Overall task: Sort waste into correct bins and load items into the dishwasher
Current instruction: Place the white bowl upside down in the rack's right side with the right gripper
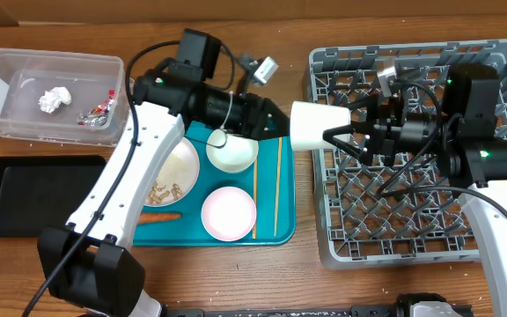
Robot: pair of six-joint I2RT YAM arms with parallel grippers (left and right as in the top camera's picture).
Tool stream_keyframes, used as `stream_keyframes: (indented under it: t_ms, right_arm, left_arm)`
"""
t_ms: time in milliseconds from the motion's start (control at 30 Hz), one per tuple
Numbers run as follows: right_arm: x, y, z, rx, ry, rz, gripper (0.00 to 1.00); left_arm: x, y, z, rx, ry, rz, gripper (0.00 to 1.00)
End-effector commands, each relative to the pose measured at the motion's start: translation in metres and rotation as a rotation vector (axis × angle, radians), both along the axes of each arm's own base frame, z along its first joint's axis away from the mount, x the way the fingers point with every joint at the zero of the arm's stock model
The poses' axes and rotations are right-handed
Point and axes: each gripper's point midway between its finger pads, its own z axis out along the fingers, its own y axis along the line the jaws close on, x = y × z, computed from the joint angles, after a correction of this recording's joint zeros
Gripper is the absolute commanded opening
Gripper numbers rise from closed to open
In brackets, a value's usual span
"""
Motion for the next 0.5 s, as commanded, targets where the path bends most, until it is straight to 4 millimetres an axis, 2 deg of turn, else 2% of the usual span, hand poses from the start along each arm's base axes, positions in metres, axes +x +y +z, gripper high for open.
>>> stream_keyframes:
  t_ms: [0, 67, 200, 300, 400, 467]
  right_arm:
    - [0.032, -0.023, -0.028, -0.184, 0.075, -0.258, 0.35]
    - [0.043, -0.042, -0.044, -0.259, 0.143, -0.388, 0.34]
    - [0.055, -0.101, -0.076, -0.407, 0.311, -0.692, 0.33]
    - [0.049, -0.155, -0.090, -0.510, 0.436, -0.910, 0.33]
    - [0.036, -0.199, -0.090, -0.568, 0.512, -1.054, 0.33]
    - [0.025, -0.228, -0.089, -0.605, 0.557, -1.155, 0.33]
  left_arm:
    - [0.035, 0.051, -0.031, 0.263, -0.040, 0.207, 0.43]
    - [0.040, 0.074, -0.036, 0.341, -0.039, 0.273, 0.43]
    - [0.042, 0.130, -0.045, 0.531, -0.035, 0.417, 0.43]
    - [0.036, 0.180, -0.043, 0.692, -0.038, 0.540, 0.43]
    - [0.028, 0.213, -0.034, 0.779, -0.051, 0.627, 0.42]
    - [0.023, 0.227, -0.027, 0.808, -0.065, 0.669, 0.42]
